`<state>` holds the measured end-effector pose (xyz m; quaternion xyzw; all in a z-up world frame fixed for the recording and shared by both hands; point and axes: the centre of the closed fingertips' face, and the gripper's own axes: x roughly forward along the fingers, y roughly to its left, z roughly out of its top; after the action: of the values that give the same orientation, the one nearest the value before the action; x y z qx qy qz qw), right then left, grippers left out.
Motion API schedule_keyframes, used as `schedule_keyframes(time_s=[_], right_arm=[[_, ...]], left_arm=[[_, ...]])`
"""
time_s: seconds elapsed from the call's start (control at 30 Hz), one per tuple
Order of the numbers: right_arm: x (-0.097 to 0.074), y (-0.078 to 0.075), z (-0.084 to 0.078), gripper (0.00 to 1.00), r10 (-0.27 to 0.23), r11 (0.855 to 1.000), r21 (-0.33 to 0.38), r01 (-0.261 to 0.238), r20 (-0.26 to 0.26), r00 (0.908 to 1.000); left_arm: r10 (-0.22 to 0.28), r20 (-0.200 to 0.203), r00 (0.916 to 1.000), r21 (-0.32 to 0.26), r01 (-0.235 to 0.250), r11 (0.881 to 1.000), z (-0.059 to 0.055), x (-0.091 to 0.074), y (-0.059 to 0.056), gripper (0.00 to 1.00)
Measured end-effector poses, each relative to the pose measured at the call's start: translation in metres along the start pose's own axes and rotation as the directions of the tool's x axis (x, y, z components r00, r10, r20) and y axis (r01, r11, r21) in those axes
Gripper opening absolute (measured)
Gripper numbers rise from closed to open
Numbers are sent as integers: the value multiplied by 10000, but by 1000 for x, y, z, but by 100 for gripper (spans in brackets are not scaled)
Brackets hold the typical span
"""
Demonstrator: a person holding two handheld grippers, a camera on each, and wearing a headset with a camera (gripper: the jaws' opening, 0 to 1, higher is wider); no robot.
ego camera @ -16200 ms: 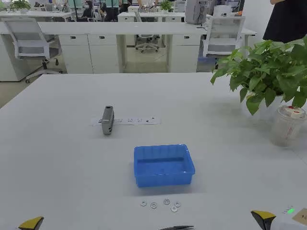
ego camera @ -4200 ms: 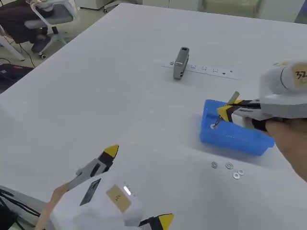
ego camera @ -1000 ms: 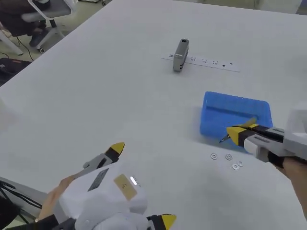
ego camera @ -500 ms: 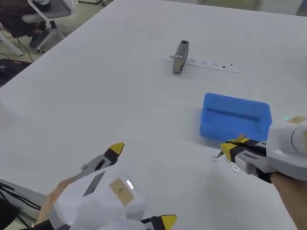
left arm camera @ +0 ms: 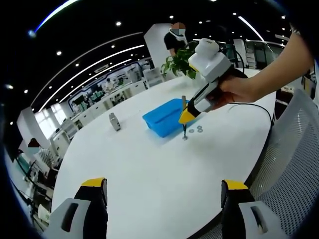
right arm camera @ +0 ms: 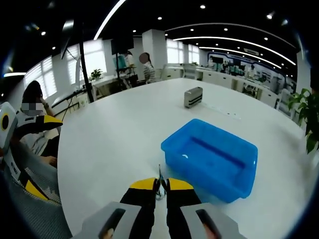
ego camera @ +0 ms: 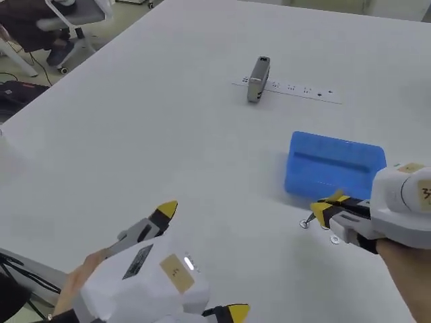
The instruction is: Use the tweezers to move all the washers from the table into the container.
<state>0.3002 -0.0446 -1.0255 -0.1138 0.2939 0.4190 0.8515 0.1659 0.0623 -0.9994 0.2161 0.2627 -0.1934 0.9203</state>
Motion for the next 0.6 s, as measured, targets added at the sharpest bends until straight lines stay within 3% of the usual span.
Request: schedule_keyframes(time_s=[0.5,0.6], right_arm=[[-2,3,-1,1,161,9999,-4,-162,-358,9992],[-4,3,0,1,106,9999,-29,-107,-381,9992]], left_arm=[[2,-45,10000,29,-2,10000,0,0,0,97],[167,234,9996,4,-167,9999,5,-2,3,98]])
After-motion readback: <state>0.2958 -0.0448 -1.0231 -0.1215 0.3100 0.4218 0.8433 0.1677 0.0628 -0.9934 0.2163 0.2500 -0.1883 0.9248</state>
